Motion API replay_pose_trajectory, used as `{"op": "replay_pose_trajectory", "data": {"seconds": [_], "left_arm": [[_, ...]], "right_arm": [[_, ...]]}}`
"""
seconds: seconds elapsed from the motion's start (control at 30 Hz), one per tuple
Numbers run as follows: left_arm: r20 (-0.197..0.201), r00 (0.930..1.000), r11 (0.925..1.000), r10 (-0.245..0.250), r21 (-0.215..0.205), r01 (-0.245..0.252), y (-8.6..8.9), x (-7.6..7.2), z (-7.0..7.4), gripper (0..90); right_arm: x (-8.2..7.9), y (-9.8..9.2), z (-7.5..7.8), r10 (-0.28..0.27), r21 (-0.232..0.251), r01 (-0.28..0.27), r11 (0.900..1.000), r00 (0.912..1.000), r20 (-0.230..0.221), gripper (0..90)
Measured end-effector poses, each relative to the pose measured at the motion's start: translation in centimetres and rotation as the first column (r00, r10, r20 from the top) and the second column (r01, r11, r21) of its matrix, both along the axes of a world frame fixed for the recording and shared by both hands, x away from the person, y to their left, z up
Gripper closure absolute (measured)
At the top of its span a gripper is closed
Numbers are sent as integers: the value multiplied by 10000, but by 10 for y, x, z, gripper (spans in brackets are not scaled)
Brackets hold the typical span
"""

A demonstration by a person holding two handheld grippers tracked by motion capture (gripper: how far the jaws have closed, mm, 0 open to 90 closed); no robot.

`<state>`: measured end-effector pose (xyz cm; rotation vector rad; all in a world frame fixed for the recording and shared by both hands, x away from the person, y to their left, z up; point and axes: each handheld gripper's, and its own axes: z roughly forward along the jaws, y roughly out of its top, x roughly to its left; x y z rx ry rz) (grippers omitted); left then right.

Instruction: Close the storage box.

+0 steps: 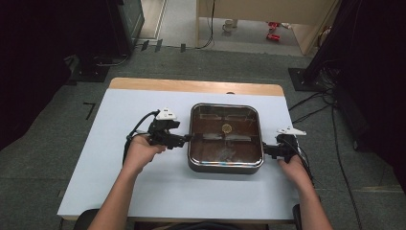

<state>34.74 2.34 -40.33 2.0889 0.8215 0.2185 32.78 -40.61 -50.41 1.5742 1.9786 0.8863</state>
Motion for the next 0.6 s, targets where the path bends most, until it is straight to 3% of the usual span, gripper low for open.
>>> {"op": "replay_pose_trajectory", "data": {"seconds": [0.43, 0.6], "left_arm": [[13, 9984, 9984, 566, -35, -566, 30, -9, -23, 264], [272, 9964, 9965, 803, 190, -808, 43, -12, -37, 264]], "right_arm": [[0, 0, 0, -6, 4, 6, 10000, 10000, -2, 127], [0, 0, 0, -7, 3, 7, 10000, 10000, -5, 127]]}}
